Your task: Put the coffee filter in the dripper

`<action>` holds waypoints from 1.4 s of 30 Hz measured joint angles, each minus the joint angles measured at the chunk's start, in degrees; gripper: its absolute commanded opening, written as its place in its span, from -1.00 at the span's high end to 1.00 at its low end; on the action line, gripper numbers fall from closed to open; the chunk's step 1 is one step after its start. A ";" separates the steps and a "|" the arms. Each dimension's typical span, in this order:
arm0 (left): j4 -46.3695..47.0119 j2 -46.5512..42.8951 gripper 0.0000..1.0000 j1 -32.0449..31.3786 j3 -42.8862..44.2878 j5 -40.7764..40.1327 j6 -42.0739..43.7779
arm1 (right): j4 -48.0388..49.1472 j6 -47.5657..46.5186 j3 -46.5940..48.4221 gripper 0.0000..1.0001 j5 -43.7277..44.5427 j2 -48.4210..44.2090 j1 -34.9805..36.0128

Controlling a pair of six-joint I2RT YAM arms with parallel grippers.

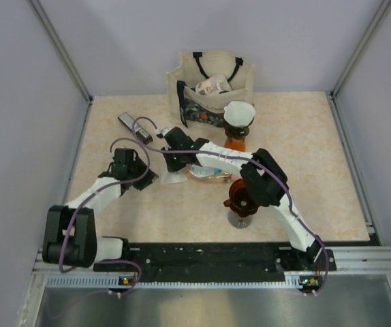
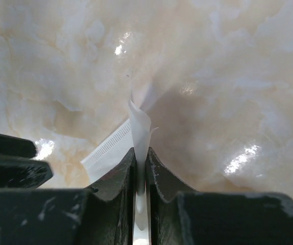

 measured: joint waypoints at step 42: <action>20.09 -29.35 1.00 -19.21 -2.75 30.91 9.27 | 20.74 3.37 -45.75 0.48 -12.15 -59.54 -0.07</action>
